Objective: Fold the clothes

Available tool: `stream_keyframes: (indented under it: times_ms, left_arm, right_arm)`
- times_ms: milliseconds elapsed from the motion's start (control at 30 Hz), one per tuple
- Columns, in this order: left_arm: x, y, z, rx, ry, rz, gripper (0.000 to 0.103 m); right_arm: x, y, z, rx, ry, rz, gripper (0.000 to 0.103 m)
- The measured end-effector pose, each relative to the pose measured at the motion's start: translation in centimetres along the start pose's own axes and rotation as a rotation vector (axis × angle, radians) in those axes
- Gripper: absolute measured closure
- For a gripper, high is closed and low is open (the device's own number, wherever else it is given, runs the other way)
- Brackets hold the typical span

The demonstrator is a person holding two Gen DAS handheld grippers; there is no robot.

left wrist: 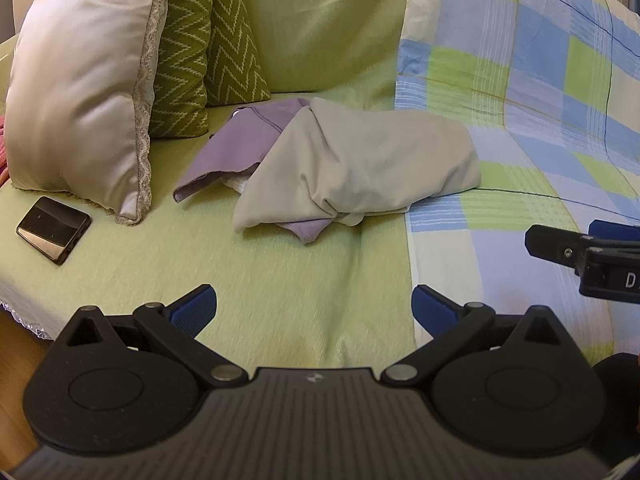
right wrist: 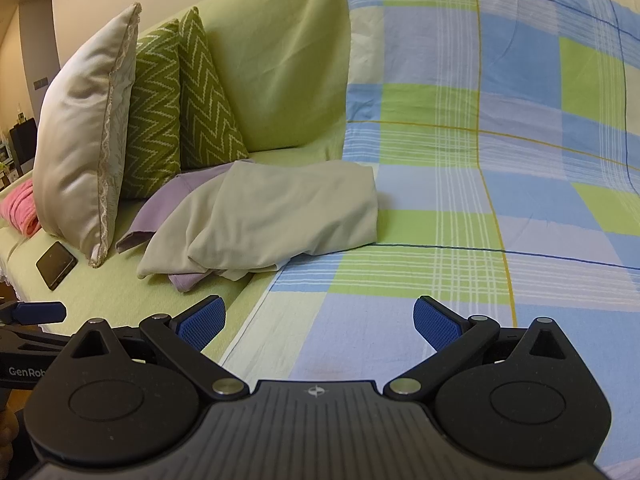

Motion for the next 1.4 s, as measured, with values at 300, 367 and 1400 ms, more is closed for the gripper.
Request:
stream_keyframes:
  times_ms: [300,367,1400]
  left_arm:
    - [0.2,0.0,-0.1,0.007,0.035,-0.026,0.001]
    - [0.2,-0.1,-0.1,0.01,0.041,-0.031,0.001]
    - [-0.1,-0.3,-0.2,0.026,0.023,-0.02,0.001]
  right_arm:
    - [0.0,0.0,0.0,0.002,0.009,-0.004,0.0]
    - [0.1,-0.1,0.1,0.004,0.015,-0.007,0.0]
    - [0.4,-1.1,-0.5,0.076,0.037,-0.006,0.0]
Point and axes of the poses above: each gripper's, at about its wrist camera, not at the fingertips, and y roughly against the way its jaws point, x to its left, z to its top, the point moved 6 cm from there along -y, roughly the way its jaws point, and after that the axes turned 15 degrees about -z, right-handed, at the moved point
